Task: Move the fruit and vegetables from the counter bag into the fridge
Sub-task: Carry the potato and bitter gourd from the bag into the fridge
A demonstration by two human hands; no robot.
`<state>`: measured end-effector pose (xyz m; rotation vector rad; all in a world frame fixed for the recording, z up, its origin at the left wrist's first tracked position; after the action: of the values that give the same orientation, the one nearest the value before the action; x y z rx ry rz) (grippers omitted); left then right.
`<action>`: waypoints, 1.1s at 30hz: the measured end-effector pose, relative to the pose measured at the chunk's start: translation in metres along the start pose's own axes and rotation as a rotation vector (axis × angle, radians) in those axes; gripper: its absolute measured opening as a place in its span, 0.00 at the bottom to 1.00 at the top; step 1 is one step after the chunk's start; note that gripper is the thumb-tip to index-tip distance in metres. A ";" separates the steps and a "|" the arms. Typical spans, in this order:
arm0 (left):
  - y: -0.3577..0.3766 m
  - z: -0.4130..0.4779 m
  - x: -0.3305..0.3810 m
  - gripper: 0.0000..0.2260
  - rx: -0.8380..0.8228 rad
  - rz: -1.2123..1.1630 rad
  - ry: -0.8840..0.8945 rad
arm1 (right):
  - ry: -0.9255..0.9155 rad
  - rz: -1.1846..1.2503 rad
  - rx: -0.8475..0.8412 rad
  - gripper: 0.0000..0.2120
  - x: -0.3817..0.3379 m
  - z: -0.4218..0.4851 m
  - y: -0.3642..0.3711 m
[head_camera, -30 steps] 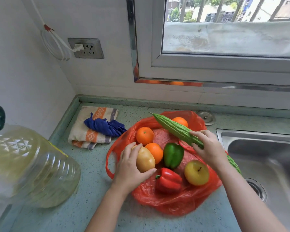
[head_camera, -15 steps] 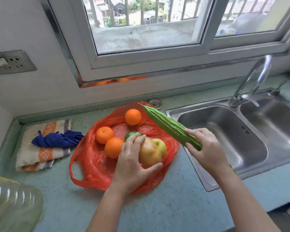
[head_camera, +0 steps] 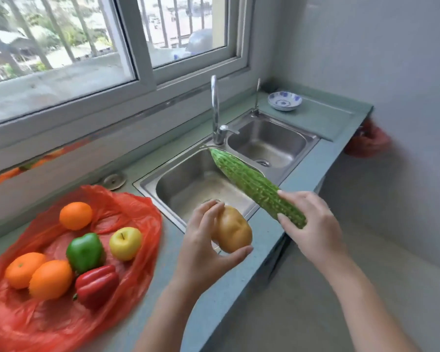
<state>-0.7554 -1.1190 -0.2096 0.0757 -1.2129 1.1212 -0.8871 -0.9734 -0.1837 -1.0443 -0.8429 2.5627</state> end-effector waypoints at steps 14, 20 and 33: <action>0.268 -0.072 0.248 0.34 -0.372 -0.267 0.305 | 0.217 -0.283 0.429 0.18 0.186 -0.092 -0.317; 0.375 -0.134 0.350 0.36 -0.583 -0.379 0.429 | 0.364 -0.458 0.545 0.18 0.246 -0.167 -0.437; 0.543 -0.230 0.496 0.34 -0.959 -0.580 0.625 | 0.650 -0.740 0.844 0.17 0.324 -0.277 -0.604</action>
<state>-1.0211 -0.3958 -0.1933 -0.5799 -0.9456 -0.0322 -0.9168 -0.2348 -0.1635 -0.9231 0.0664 1.5181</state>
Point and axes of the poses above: each hand's wrist, its own z-axis towards the middle knuckle, its own y-axis out of the palm, x = y × z, the point moved 10 cm from there along z, towards the middle knuckle, and after that the axes turned 10 degrees about x, right-handed, at the moved point
